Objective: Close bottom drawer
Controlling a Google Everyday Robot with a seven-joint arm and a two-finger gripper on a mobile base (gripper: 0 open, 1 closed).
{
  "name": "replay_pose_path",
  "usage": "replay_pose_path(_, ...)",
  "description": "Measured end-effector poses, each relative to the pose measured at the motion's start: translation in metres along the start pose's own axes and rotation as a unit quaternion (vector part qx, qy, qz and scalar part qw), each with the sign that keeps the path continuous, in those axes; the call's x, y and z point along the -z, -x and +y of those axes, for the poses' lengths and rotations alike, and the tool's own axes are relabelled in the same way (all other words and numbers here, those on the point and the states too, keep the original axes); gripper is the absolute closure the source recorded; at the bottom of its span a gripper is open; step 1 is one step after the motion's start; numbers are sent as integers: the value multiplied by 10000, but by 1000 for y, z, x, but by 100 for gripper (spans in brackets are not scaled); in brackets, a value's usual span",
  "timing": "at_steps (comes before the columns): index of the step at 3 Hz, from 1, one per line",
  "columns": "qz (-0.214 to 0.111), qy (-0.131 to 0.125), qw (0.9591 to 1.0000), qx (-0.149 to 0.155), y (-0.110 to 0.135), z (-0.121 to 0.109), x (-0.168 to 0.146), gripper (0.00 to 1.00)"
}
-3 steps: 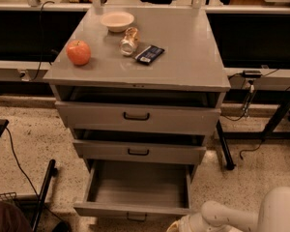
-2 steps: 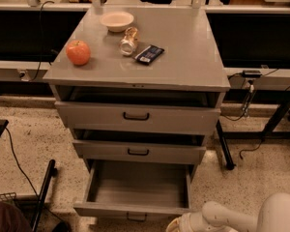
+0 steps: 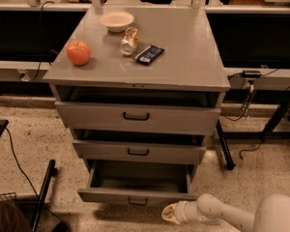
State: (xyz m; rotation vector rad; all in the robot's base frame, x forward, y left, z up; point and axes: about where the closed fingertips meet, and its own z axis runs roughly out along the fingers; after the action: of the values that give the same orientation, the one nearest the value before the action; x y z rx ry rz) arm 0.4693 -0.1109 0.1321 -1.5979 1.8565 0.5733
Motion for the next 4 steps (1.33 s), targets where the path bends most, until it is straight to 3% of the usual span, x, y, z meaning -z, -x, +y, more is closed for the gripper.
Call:
replay_pose_path(2,-42,-84,9998,180,3,-5,-2,100)
replay_pose_path(3,-118,-512,9974,504,7,-29,-3,100)
replay_pose_path(4,-122,-762,9949,651,15,-48,-3,100)
